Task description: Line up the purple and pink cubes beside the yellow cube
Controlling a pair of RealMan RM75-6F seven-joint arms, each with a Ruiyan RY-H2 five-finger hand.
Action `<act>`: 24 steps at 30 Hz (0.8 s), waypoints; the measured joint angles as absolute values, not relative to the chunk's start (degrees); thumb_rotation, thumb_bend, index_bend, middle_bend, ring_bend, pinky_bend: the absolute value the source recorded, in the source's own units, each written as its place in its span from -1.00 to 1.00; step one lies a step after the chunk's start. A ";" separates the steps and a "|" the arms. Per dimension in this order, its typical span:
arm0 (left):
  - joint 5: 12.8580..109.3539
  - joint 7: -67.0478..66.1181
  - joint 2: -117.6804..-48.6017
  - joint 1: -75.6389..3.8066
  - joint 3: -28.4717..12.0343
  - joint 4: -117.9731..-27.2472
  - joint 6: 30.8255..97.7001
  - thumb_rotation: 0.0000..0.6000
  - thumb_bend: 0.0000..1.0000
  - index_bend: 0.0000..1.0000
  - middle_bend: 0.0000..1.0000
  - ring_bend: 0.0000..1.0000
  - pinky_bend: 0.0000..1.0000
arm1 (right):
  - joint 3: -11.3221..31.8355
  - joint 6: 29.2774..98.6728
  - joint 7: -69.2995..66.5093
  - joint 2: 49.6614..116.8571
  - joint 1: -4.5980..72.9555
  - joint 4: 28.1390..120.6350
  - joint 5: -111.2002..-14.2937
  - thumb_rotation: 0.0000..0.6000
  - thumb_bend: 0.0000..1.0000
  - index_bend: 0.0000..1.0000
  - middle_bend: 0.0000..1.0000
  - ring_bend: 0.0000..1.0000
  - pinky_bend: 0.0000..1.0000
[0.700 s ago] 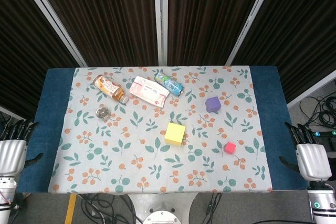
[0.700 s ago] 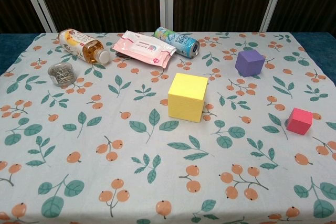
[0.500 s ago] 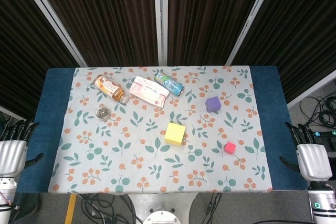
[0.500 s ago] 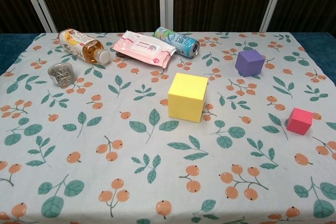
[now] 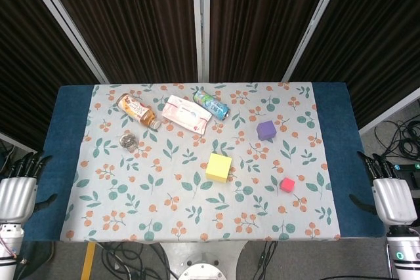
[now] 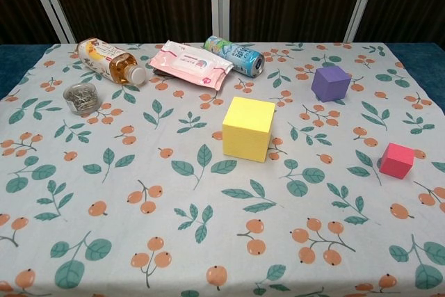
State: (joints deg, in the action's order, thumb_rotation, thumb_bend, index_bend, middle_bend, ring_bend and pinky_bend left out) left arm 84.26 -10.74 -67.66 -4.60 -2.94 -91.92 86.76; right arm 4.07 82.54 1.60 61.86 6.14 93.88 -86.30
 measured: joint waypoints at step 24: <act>83.63 -10.50 -67.20 -3.25 -2.68 -92.13 87.77 1.00 -1.00 -0.56 -0.56 -0.77 -0.63 | 13.36 45.62 14.47 74.15 37.71 79.81 -68.91 1.00 -0.81 -0.66 -0.63 -0.89 -0.69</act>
